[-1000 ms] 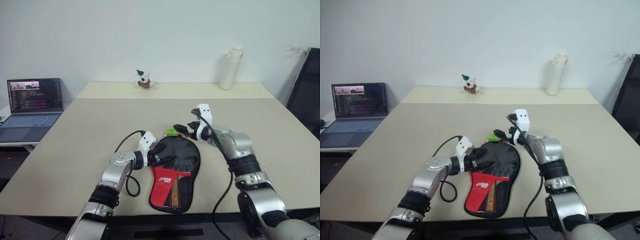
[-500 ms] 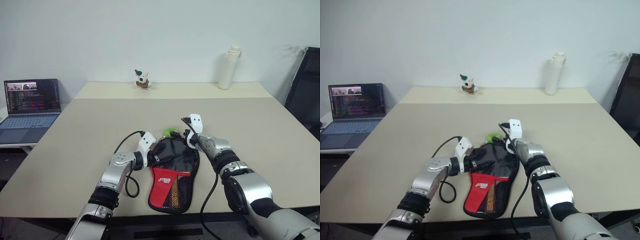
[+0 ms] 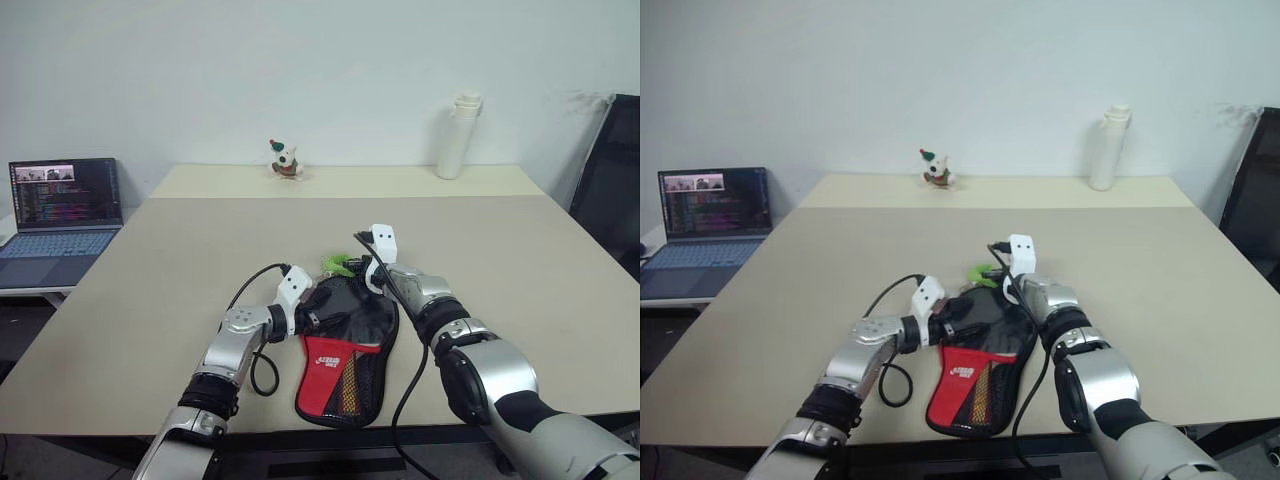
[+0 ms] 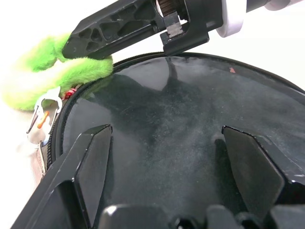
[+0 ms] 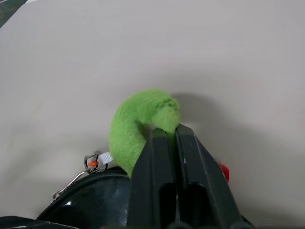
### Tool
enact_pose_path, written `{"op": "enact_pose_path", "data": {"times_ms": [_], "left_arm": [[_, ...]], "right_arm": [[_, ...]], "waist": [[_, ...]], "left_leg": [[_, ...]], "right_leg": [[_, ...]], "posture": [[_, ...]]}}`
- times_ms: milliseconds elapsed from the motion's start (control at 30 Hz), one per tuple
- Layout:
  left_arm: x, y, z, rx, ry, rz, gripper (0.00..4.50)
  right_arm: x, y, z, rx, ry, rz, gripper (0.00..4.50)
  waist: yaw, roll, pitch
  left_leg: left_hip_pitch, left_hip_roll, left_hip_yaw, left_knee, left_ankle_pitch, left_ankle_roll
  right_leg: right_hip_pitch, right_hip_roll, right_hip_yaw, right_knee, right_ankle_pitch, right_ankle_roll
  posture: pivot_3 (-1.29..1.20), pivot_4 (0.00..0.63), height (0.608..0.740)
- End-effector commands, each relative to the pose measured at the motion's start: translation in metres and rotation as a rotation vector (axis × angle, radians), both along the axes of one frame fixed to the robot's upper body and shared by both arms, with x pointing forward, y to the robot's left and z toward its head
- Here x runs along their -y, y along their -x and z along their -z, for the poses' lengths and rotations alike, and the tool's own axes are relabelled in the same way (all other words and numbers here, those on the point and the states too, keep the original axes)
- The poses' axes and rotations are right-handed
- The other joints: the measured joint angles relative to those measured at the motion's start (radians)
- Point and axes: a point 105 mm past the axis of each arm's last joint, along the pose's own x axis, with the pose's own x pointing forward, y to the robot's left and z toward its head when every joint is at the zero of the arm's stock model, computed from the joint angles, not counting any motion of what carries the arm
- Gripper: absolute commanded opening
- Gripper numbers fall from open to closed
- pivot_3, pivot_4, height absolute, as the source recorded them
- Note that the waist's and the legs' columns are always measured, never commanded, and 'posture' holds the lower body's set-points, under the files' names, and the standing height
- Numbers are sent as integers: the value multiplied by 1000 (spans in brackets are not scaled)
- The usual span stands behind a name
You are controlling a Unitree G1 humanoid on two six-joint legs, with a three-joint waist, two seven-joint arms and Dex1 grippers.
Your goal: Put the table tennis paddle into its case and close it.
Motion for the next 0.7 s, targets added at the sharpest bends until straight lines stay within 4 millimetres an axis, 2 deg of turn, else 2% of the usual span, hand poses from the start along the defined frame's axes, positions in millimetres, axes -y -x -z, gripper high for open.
{"op": "enact_pose_path", "data": {"times_ms": [33,500,700], "left_arm": [[0,4,22,-65,-18,-22,4026],[14,11,37,-105,-11,-26,4026],[21,13,37,-113,-12,-21,4026]], "right_arm": [[7,-8,-23,79,-6,19,18],[43,-16,-21,132,65,126,18],[32,-17,-34,183,38,108,18]], "waist": [[0,0,0],[13,4,-2],[23,4,-2]], "left_leg": [[1,0,0,0,0,0],[1,-2,0,0,0,0],[1,-2,0,0,0,0]], "right_leg": [[1,0,0,0,0,0],[2,-2,0,0,0,1],[2,-2,0,-1,0,1]], "posture": [[0,150,740],[0,150,740],[0,150,740]]}}
